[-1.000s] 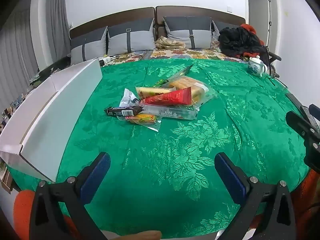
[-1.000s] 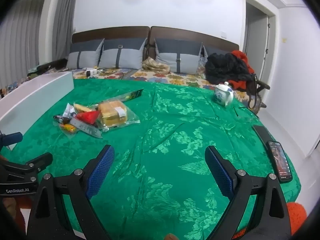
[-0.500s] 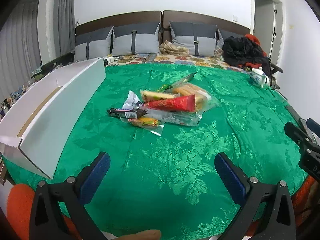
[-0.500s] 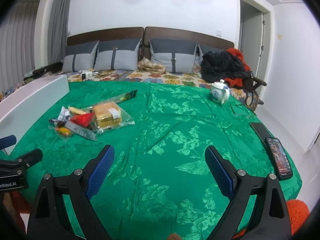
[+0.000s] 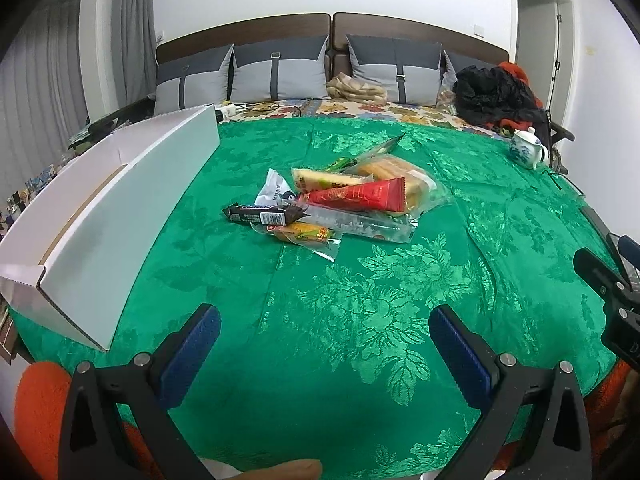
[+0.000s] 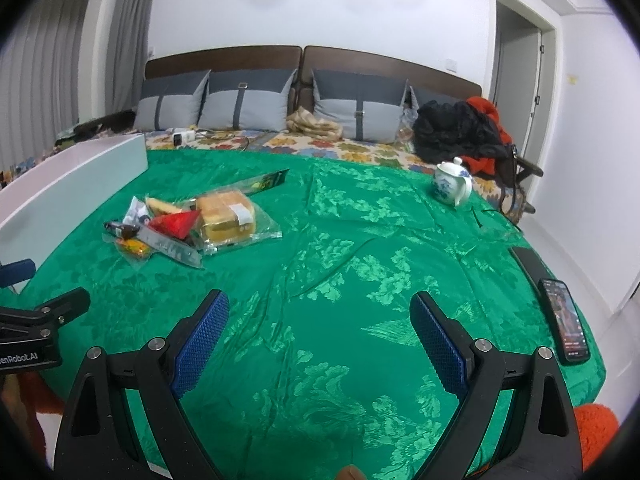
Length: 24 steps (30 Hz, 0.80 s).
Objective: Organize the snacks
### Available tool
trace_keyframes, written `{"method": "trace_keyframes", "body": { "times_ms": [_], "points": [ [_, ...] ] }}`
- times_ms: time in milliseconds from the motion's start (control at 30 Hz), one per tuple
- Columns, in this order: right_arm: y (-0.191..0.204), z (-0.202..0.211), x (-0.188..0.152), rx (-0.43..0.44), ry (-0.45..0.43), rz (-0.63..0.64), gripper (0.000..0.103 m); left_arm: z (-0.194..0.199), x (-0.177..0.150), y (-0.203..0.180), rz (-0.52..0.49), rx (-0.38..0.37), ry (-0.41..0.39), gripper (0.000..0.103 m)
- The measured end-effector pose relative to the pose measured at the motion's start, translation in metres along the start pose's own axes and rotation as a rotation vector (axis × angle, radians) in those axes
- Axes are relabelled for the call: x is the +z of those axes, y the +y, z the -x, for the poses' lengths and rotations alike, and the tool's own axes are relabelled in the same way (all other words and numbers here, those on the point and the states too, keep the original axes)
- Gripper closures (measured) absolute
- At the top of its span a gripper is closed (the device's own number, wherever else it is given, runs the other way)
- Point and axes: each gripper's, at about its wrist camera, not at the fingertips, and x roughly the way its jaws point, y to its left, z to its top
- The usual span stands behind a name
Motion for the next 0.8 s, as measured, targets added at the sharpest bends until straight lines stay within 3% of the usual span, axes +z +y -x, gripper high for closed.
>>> {"method": "trace_keyframes", "body": {
  "times_ms": [800],
  "points": [
    [0.002, -0.009, -0.001, -0.004, 0.026, 0.007, 0.009, -0.016, -0.007, 0.005, -0.007, 0.026, 0.058, 0.0]
  ]
}}
